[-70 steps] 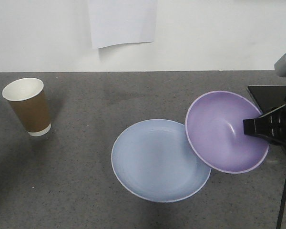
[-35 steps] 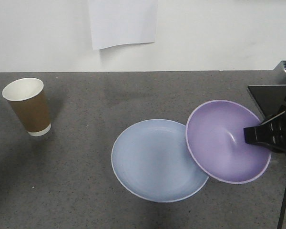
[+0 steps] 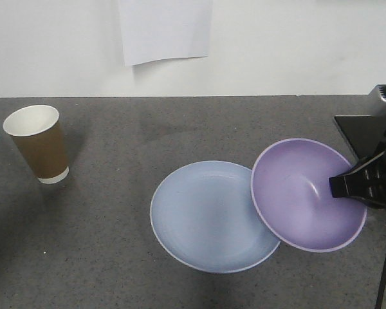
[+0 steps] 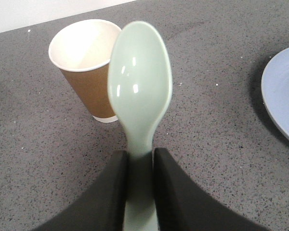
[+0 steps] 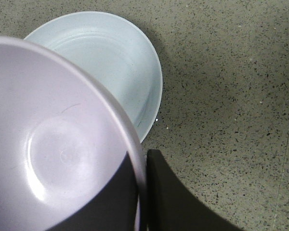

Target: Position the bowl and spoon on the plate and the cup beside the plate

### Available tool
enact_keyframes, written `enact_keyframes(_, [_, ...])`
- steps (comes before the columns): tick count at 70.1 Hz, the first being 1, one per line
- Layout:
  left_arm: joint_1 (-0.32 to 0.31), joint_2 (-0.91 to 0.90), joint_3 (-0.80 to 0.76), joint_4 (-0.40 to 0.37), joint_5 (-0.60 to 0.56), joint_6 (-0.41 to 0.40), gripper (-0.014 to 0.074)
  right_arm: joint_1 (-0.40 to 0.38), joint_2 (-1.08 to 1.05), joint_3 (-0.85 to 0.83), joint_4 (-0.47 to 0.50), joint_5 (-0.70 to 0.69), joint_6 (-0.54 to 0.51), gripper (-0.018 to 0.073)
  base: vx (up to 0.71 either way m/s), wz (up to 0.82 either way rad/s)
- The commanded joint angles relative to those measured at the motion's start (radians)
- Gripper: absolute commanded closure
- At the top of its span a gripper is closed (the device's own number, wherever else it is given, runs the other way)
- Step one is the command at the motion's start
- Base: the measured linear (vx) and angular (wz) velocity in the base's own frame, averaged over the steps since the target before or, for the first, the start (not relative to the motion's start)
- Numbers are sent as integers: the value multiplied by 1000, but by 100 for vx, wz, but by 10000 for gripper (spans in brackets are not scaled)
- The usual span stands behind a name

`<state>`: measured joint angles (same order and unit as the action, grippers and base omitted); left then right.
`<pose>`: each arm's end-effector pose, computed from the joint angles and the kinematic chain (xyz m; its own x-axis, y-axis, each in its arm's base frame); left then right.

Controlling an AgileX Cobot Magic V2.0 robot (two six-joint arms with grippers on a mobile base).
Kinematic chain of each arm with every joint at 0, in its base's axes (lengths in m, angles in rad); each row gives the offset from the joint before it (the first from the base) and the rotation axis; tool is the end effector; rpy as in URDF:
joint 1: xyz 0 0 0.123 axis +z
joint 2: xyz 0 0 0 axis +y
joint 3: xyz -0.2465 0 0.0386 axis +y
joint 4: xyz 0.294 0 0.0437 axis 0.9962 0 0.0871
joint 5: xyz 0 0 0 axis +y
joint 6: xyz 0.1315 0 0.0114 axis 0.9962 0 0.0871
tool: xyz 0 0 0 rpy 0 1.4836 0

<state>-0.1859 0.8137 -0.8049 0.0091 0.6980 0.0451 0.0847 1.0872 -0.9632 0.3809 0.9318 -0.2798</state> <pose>0.2562 -0.0474 0.2931 -0.5605 0.1584 -0.8128 0.2096 0.9767 0.0458 0.2873 0.0639 0.2649 -0.7878 -0.1103 -0.6060 -0.2939 0.9319 0.2124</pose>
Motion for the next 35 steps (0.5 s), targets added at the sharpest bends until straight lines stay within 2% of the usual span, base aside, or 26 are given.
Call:
enact_keyframes(1, [5,-5,-26,-9,-64,-2,471,0,-19,-28,19,-38,-11,563,0,0])
enact_keyframes(24, [5,-5,-26,-9,-64,-2,471,-2,-19,-28,35,-51,-27,563,0,0])
enact_keyframes(35, [5,-5,-26,-9,-64,-2,471,-2,-18,-30,70,-52,-90,563,0,0])
